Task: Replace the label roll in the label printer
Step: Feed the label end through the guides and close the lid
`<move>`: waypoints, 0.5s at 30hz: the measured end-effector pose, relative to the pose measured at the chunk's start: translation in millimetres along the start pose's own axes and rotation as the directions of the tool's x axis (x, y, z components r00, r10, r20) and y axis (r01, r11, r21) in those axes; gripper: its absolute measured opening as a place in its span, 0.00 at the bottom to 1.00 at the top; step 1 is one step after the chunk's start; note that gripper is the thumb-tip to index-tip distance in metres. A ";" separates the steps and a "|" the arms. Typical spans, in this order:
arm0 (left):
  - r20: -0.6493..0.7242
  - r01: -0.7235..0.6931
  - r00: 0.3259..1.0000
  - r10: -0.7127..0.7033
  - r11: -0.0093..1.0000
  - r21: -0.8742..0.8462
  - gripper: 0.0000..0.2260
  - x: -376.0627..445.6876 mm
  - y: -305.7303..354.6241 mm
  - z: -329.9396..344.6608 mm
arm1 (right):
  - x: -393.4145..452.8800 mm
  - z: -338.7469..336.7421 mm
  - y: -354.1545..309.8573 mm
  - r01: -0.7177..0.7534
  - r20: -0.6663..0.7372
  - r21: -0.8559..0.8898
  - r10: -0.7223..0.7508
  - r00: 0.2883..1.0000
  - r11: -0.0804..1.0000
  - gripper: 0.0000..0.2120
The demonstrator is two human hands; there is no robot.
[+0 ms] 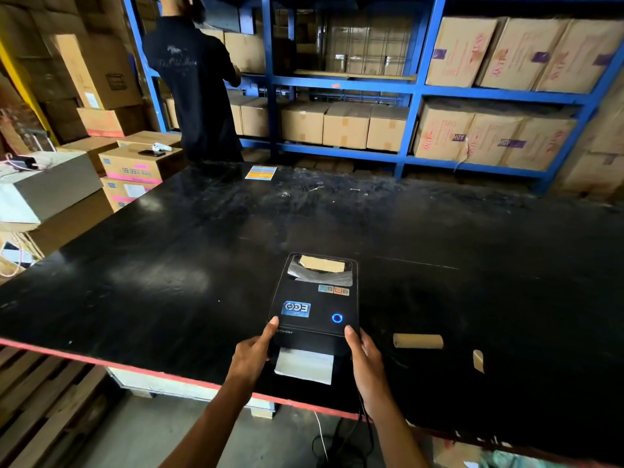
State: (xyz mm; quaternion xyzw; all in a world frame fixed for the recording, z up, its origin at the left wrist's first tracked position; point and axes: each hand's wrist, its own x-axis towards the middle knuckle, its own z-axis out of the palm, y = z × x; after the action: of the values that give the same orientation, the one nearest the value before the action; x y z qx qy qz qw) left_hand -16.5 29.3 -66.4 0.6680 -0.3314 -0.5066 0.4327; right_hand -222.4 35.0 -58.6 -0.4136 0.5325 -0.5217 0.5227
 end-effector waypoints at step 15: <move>0.011 0.001 1.000 -0.001 1.000 0.011 0.29 0.5 3.1 -2.9 | -4.1 1.7 -4.3 -0.023 -0.001 -0.024 0.023 1.000 0.999 0.09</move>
State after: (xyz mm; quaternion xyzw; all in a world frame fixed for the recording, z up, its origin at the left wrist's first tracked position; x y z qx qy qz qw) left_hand -13.6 28.2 -63.5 0.6679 -0.3363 -0.5084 0.4270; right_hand -220.7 38.3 -53.7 -0.4134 0.5436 -0.5096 0.5234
